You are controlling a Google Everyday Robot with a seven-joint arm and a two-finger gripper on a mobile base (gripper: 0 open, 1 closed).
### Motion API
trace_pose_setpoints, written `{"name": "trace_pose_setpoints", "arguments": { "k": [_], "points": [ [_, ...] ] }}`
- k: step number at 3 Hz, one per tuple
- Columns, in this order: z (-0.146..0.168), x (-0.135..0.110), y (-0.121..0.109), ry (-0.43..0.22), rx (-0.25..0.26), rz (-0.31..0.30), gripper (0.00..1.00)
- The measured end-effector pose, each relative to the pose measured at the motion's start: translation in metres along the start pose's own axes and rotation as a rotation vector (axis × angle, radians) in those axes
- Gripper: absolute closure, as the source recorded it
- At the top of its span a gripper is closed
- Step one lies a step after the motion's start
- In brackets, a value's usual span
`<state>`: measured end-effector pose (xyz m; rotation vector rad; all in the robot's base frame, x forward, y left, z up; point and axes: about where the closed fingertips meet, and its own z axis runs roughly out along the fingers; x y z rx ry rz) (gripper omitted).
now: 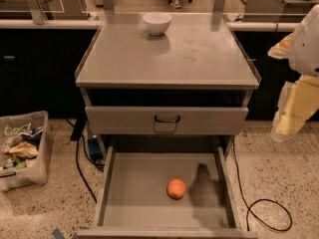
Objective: Pick orange from middle drawer and place on counter
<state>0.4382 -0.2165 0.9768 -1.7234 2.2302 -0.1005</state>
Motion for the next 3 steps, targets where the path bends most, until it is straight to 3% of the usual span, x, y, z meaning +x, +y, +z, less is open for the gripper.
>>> {"name": "trace_pose_setpoints", "arguments": {
  "k": [1,2,3],
  "points": [
    [0.000,-0.001,0.000,0.000,0.007,-0.002,0.00],
    [0.028,0.003,0.003,-0.024,-0.019,0.007,0.00],
    [0.067,0.009,0.009,-0.037,-0.076,-0.002,0.00]
  ]
}}
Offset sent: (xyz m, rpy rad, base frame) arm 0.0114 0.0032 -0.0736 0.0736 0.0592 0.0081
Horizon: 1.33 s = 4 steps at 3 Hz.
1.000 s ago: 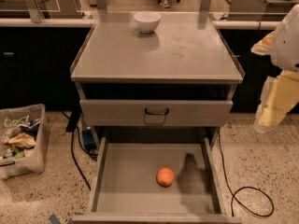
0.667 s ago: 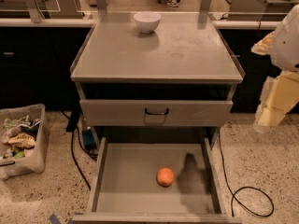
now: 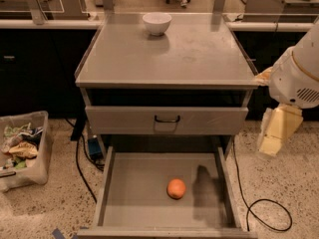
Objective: Pick orange from middle drawer and place on counter
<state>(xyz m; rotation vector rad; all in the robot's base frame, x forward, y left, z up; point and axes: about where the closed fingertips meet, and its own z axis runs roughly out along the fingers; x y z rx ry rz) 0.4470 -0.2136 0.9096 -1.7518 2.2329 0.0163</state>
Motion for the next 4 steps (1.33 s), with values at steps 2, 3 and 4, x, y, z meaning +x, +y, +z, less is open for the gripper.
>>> {"name": "trace_pose_setpoints", "arguments": {
  "k": [2,3,4],
  "points": [
    [0.033,0.006,0.000,-0.038,-0.031,0.033,0.00],
    [0.079,0.009,-0.002,-0.083,-0.051,0.072,0.00],
    [0.154,0.011,-0.016,-0.108,-0.057,0.149,0.00]
  ]
}}
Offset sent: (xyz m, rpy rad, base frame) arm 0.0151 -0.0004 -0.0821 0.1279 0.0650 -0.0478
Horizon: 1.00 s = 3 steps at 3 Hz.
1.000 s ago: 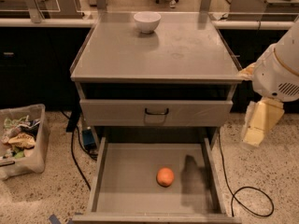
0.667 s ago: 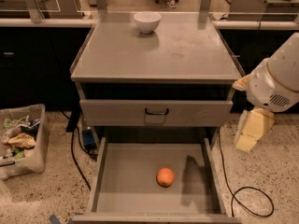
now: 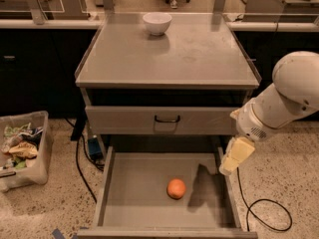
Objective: Pick orange from middle drawer and place on counter
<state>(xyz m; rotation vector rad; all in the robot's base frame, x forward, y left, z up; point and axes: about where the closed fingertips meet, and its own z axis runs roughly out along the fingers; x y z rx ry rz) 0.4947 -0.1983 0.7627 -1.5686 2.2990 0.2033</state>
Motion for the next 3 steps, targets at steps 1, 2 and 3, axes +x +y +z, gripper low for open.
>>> {"name": "trace_pose_setpoints", "arguments": {
  "k": [1,2,3],
  "points": [
    [0.000,0.000,0.000,0.000,0.000,0.000,0.00],
    [0.020,0.026,-0.007,-0.022,0.006,0.066,0.00],
    [0.059,0.053,-0.016,-0.041,-0.014,0.127,0.00]
  ]
}}
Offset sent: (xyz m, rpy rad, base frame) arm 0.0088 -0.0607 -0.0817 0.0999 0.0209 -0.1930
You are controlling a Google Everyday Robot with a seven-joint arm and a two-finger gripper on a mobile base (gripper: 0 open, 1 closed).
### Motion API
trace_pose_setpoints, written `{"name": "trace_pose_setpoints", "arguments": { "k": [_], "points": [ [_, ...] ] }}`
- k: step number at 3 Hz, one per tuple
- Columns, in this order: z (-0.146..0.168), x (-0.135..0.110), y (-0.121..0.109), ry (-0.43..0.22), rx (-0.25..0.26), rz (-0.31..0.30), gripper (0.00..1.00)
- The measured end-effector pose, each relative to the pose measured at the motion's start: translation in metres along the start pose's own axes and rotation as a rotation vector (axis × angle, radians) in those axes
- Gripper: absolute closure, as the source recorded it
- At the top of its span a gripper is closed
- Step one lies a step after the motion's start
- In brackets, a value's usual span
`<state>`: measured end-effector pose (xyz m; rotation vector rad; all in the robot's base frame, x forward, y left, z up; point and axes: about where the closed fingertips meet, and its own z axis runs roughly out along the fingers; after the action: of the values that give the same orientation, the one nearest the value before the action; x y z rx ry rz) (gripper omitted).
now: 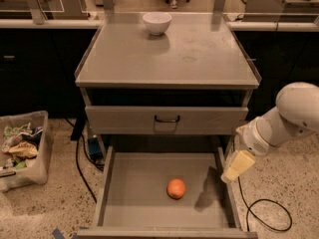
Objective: Pick orange from middle drawer and place on counter
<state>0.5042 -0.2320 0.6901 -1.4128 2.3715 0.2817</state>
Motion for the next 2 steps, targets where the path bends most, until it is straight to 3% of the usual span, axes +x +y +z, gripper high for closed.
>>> {"name": "trace_pose_setpoints", "arguments": {
  "k": [1,2],
  "points": [
    [0.038,0.006,-0.006,-0.018,-0.041,0.013,0.00],
    [0.076,-0.004,0.008,-0.081,-0.163,-0.021,0.00]
  ]
}}
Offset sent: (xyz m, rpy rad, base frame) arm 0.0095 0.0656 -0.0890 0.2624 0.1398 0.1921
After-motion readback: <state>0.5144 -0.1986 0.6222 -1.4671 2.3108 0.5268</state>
